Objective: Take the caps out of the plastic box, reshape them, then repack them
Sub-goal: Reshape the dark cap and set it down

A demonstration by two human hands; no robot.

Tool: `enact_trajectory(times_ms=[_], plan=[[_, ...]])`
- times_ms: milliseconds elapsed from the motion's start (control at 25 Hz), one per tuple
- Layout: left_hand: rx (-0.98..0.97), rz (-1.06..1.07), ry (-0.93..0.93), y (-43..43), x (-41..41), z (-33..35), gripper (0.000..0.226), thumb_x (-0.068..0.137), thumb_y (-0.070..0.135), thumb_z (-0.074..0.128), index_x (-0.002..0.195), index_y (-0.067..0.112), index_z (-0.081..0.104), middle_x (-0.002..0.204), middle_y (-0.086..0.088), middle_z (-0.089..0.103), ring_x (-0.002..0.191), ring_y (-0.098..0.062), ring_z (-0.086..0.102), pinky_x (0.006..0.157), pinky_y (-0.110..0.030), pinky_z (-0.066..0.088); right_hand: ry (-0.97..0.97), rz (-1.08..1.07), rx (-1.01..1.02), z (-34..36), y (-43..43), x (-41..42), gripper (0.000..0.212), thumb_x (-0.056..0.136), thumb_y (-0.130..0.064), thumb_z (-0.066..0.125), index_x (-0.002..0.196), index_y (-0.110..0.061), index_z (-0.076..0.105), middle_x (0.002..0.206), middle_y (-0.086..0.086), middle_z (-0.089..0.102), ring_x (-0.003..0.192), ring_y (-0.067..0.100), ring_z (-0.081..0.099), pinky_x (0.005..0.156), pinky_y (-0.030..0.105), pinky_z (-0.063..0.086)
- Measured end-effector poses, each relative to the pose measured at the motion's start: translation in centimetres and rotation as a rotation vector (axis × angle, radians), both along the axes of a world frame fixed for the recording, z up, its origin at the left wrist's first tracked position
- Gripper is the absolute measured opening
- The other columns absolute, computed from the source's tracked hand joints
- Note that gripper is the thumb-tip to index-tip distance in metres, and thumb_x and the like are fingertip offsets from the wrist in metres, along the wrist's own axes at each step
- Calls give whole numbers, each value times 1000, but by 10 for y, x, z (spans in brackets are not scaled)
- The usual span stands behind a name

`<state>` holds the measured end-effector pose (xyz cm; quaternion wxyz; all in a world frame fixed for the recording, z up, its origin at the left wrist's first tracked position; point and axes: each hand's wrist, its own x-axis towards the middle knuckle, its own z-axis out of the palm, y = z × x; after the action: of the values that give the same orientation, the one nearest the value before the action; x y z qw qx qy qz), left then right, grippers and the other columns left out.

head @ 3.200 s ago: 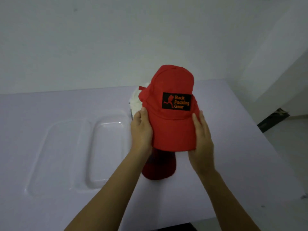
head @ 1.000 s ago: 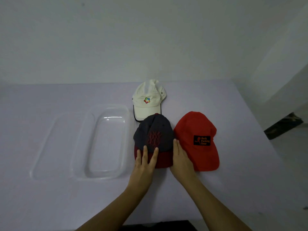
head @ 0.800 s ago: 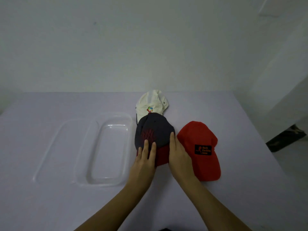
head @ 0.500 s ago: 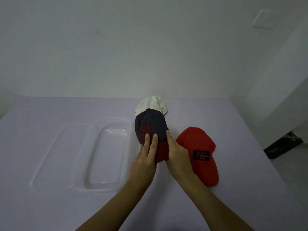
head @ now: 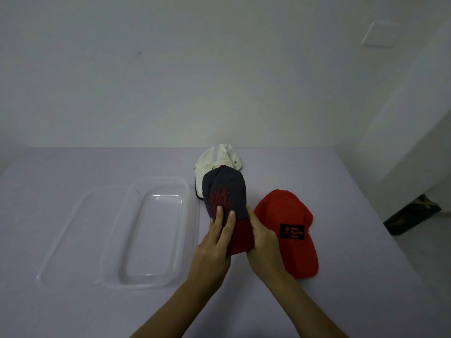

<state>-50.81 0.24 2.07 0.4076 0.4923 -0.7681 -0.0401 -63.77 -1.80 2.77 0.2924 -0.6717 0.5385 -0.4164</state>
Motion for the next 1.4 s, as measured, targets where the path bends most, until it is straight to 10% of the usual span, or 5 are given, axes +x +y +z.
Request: enact_trajectory(times_ms=[360, 720, 1000, 1200, 1400], plan=[[58, -36, 172, 0, 6, 3, 71, 85, 6, 40, 148, 29, 15, 144, -16, 35, 120, -18, 47, 99, 0, 31, -217, -56, 38, 9, 13, 2, 54, 88, -20, 46, 141, -15, 38, 109, -17, 63, 97, -5, 63, 85, 17, 52], [-84, 35, -88, -13, 26, 3, 59, 95, 9, 31, 148, 30, 14, 157, 0, 12, 138, -37, 21, 81, -48, 57, 299, -95, -89, 17, 15, -15, 92, 79, -10, 68, 148, -28, 11, 153, 13, 26, 125, 33, 51, 89, 43, 55], [15, 15, -21, -23, 38, 16, 96, 78, -5, 56, 149, 25, -1, 150, -15, 24, 137, -20, 25, 100, -38, 44, 341, -108, -162, 15, 20, -8, 119, 65, 22, 60, 144, -47, 3, 153, 13, 23, 52, 13, 53, 50, 24, 53], [37, 30, 215, -14, 27, 9, 52, 98, 33, 38, 145, 17, 22, 134, -9, 45, 122, -11, 45, 101, -10, 36, 32, -36, -110, 8, 30, 16, 101, 81, 12, 49, 140, -55, 2, 152, 3, 30, 129, 13, 44, 103, 15, 39], [67, 101, 432, -4, 13, 14, 57, 96, 46, 30, 136, 5, 35, 115, 1, 53, 98, 31, 46, 82, 8, 36, -78, -35, -92, 15, 34, 27, 93, 76, 7, 44, 142, -47, 6, 147, -8, 34, 134, -1, 35, 107, 15, 35]])
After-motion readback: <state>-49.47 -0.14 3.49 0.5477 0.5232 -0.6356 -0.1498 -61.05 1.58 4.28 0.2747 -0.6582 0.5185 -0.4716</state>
